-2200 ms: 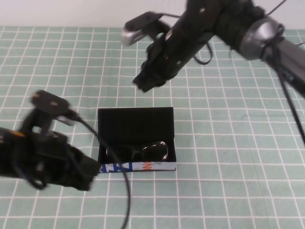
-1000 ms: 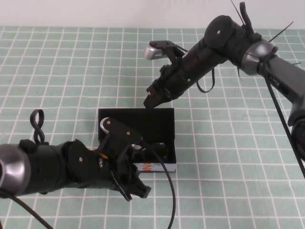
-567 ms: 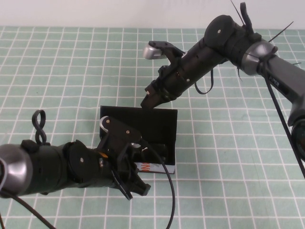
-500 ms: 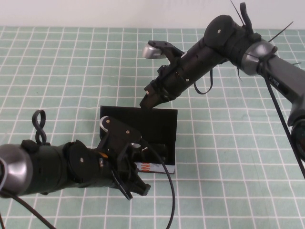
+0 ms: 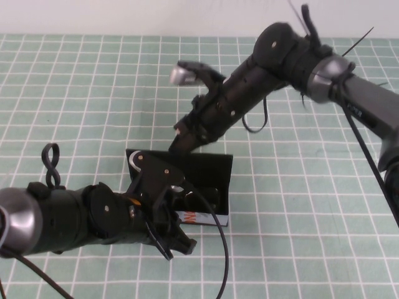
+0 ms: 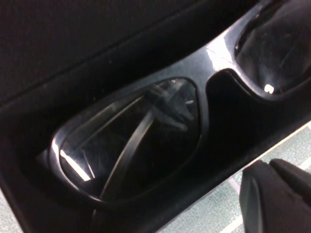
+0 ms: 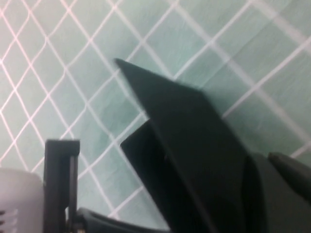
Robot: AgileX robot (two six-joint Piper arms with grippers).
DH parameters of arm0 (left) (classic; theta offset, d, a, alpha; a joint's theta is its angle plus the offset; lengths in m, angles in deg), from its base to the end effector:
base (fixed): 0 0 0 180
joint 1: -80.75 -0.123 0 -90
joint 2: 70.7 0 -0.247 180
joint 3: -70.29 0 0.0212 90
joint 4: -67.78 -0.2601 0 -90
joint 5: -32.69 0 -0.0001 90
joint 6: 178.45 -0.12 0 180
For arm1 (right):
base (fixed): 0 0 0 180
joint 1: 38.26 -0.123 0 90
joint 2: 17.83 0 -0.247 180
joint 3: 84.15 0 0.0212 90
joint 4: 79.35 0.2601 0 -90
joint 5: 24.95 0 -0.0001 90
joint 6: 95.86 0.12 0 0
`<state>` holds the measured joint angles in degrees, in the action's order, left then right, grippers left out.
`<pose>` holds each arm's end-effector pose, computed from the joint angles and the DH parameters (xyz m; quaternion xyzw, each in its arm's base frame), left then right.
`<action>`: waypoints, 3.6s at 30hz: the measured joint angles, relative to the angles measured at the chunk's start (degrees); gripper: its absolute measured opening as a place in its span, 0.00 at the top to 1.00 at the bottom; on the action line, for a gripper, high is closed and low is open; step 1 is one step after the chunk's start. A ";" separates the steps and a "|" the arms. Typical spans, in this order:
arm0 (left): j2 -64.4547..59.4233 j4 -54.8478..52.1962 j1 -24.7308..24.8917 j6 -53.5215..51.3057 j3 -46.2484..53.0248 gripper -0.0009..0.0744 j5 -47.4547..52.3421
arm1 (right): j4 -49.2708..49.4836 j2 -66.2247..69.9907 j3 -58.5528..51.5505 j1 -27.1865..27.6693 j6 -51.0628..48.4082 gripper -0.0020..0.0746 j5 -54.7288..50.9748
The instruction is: Return glasses to glasses case
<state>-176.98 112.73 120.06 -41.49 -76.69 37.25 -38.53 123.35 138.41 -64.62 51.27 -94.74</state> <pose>0.2493 -0.2129 0.0816 0.3128 0.8935 -0.1377 0.2913 0.3982 0.2795 0.1693 -0.3853 0.8535 0.3318 0.1137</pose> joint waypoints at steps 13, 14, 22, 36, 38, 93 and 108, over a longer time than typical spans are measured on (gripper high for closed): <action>0.00 0.24 0.00 0.00 0.00 0.99 -0.12 | -1.91 -0.13 -6.70 -3.90 1.39 0.99 0.11; 0.00 0.24 0.00 0.00 0.00 0.99 -0.12 | -1.91 -0.13 -6.70 -3.90 1.39 0.99 0.11; 2.89 -0.40 0.00 -1.66 0.00 0.99 2.78 | -3.86 -1.75 -5.79 -3.39 0.72 0.99 0.11; 31.36 -1.33 0.00 -21.52 0.00 0.99 26.04 | -10.29 -22.05 -0.37 -1.98 0.50 0.99 -0.40; 34.64 -2.33 0.00 -22.53 0.00 0.99 34.56 | -10.41 -26.00 -0.27 -1.98 0.50 0.99 -0.40; 83.33 -1.89 -36.72 -3.98 14.20 0.99 36.62 | -32.56 -114.10 -99.53 -3.78 21.28 0.99 49.02; 83.33 -1.89 -36.72 -3.85 14.20 0.99 36.47 | -32.48 -114.10 -99.53 -3.78 21.28 0.99 49.02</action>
<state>-93.65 110.84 83.34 -45.34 -62.48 73.72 -71.02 9.25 38.88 -68.40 72.55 -45.72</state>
